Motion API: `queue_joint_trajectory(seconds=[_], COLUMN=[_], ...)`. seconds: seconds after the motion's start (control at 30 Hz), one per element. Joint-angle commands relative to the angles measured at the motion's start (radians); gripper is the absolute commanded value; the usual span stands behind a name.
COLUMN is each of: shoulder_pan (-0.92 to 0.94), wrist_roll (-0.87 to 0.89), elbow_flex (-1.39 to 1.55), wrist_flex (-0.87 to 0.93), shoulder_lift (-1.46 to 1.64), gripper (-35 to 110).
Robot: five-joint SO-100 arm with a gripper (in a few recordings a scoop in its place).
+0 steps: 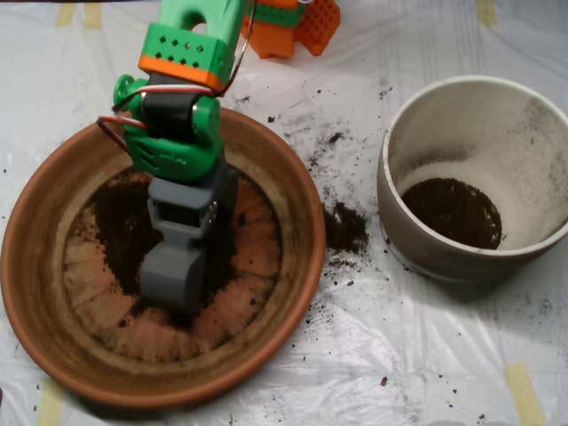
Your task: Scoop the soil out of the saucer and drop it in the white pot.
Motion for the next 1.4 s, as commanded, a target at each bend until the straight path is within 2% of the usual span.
queue_joint_trajectory(seconds=[0.0, 0.23, 0.37, 0.67, 0.8, 1.1, 1.37], shoulder_pan=[0.011, 0.057, 0.087, 0.110, 0.103, 0.075, 0.049], wrist_roll=[-0.026, -0.051, -0.051, -0.055, -0.055, -0.095, -0.187], elbow_flex=[-0.123, -0.161, -0.195, -0.181, -0.124, -0.098, 0.117], wrist_flex=[0.057, 0.083, 0.095, 0.020, -0.035, -0.032, -0.212], shoulder_lift=[-0.034, -0.060, -0.081, -0.066, -0.025, -0.011, 0.138], gripper=[39, 37, 26, 16, 15, 16, 11])
